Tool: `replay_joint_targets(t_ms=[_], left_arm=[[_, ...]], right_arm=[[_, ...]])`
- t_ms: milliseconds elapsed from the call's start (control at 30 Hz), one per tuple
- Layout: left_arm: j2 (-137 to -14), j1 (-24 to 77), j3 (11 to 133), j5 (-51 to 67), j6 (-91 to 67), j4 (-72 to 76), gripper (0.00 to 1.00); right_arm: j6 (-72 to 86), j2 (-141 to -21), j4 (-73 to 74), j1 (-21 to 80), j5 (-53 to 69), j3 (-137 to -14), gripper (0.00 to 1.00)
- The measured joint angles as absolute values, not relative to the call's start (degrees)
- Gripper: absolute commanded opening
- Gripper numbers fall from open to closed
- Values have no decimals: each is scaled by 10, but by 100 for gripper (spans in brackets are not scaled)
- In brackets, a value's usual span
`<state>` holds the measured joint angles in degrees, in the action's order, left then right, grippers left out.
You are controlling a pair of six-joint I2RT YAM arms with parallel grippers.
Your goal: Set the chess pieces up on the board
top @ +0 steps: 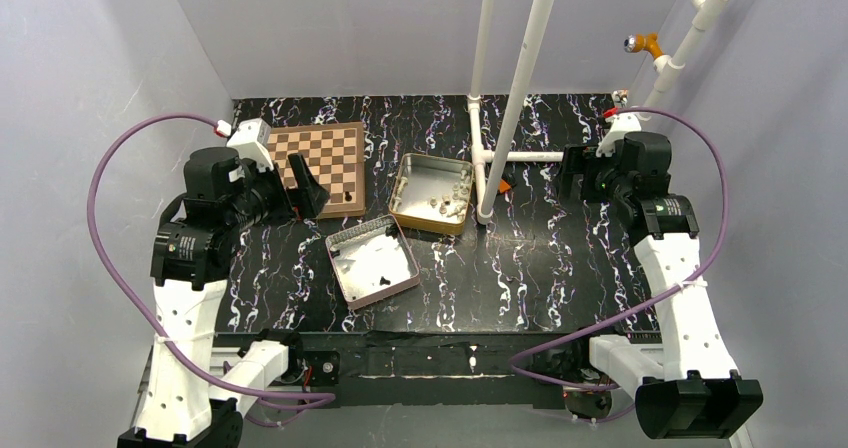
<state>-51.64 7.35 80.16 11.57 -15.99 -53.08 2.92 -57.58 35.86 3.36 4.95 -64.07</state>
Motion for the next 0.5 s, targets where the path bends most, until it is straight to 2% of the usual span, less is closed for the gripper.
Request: replay_joint_targets(t_ms=[500], left_arm=[[-505, 74, 764, 110, -196, -500, 98]], right_arm=[[43, -547, 361, 32, 26, -641, 98]])
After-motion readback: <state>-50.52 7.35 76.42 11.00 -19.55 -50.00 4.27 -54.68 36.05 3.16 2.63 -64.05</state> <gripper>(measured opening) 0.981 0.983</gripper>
